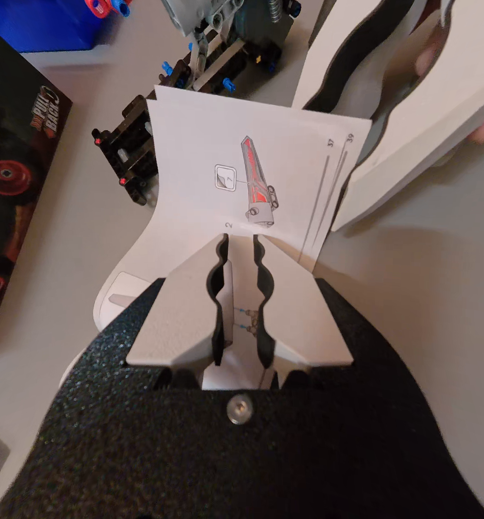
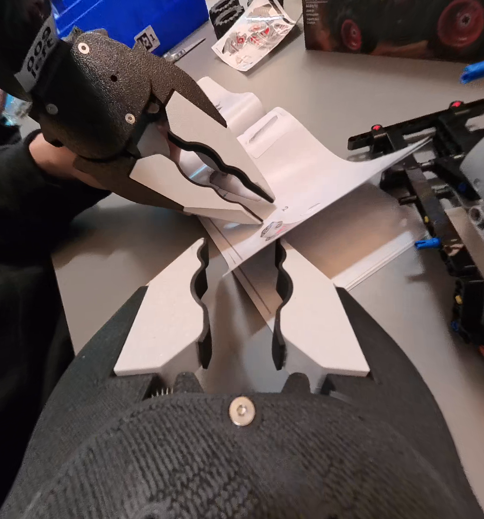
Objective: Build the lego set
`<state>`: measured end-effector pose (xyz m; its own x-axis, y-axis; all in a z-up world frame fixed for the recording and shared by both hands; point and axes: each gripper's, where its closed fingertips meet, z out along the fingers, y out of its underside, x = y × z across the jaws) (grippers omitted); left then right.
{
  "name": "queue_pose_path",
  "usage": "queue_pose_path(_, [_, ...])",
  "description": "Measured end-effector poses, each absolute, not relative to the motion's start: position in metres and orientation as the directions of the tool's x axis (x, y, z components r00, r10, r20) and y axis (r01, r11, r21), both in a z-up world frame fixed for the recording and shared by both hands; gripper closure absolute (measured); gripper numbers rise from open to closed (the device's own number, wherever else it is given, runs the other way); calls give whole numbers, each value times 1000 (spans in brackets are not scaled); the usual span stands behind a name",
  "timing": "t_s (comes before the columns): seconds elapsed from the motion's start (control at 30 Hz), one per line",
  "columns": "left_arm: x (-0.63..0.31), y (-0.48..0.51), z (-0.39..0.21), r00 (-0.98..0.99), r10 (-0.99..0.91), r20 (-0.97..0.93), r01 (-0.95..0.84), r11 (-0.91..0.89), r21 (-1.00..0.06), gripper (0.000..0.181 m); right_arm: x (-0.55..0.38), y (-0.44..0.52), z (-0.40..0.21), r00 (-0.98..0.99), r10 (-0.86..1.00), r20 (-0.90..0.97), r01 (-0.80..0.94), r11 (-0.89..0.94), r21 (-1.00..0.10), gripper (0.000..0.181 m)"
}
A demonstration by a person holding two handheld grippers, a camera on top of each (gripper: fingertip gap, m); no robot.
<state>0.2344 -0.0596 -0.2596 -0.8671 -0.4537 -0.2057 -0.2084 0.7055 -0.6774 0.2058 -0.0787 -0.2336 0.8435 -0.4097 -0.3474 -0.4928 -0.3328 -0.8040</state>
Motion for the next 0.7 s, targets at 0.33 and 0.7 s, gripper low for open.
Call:
queue_pose_path(0.33, [236, -56, -261, -863, -478, -164, -253, 690, -678, 168, 198, -88, -242, 888, -372, -270, -423, -433, -796, 170])
queue_pose_path(0.7, [236, -56, -261, -863, -481, -154, -258, 682, -685, 169, 200, -90, -232, 871, -366, -328, -457, -360, -813, 176])
